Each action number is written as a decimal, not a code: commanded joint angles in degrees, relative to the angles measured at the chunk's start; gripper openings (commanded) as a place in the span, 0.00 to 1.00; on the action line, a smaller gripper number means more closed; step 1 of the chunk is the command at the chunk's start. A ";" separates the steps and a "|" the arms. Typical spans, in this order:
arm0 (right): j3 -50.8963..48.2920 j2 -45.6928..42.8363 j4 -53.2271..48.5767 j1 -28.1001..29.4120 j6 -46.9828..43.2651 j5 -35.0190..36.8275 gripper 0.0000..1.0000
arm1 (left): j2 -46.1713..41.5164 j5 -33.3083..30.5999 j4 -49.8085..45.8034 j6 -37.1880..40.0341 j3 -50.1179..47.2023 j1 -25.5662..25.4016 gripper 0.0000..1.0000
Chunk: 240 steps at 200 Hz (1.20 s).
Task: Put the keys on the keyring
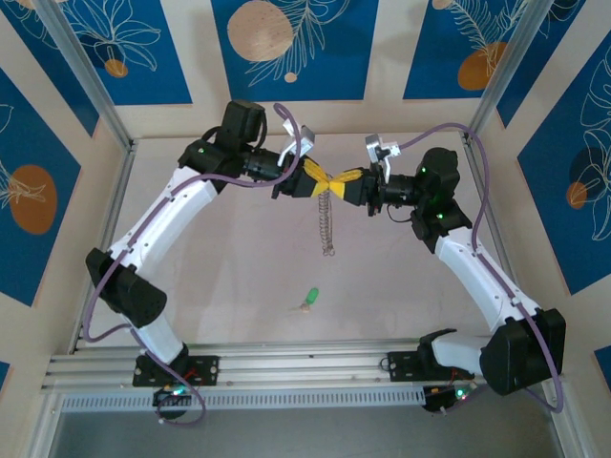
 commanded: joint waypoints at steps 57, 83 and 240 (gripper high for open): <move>-4.05 1.69 21.27 -2.15 11.68 2.74 0.00 | -13.76 -11.81 56.70 -35.11 -29.59 2.45 0.45; -4.65 1.63 25.75 -1.91 14.18 4.13 0.00 | -11.87 -10.00 65.92 -42.46 -32.18 2.54 0.44; -8.17 1.79 36.24 -0.59 20.45 19.57 0.00 | -4.68 -6.03 93.37 -62.29 -34.34 0.52 0.37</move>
